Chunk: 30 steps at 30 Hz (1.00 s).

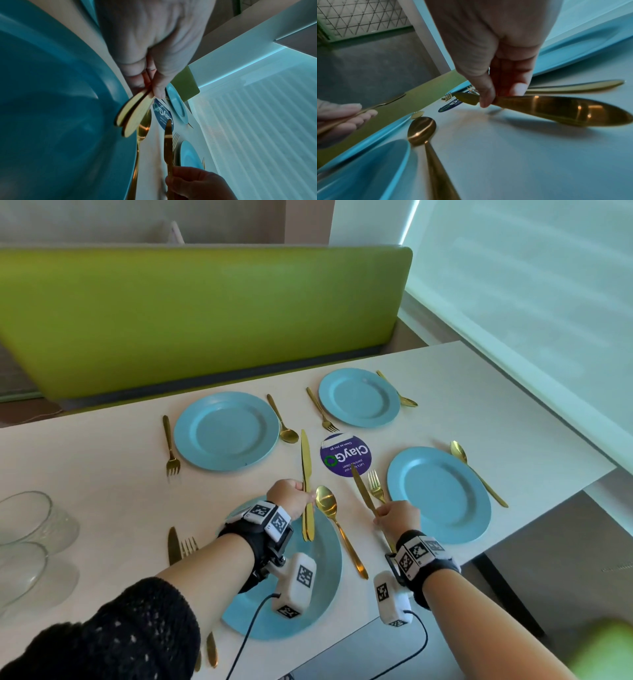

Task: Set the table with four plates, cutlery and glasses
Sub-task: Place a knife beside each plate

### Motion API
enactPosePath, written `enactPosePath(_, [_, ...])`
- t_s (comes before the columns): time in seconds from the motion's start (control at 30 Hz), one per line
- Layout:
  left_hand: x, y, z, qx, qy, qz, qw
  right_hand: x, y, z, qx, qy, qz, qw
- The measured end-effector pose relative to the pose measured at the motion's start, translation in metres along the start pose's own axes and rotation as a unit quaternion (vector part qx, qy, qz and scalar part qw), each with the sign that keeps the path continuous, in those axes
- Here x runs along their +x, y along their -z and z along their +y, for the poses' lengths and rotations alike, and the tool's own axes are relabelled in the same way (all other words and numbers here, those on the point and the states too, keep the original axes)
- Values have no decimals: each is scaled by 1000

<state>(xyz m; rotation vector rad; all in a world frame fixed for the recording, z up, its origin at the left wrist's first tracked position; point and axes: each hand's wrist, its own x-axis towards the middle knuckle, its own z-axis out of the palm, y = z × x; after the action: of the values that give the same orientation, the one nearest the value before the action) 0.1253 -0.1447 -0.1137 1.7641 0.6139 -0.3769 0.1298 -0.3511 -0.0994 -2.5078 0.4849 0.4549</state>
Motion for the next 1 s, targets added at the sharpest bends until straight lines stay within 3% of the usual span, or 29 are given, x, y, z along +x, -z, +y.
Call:
enactPosePath(0.23, [-8,-7,3,19,-8,10,1000,-1,2,4,-30,17,35,999])
enactPosePath(1.0, [-4,-21,0,25,6,23,999,5,9,6,-65,54,12,996])
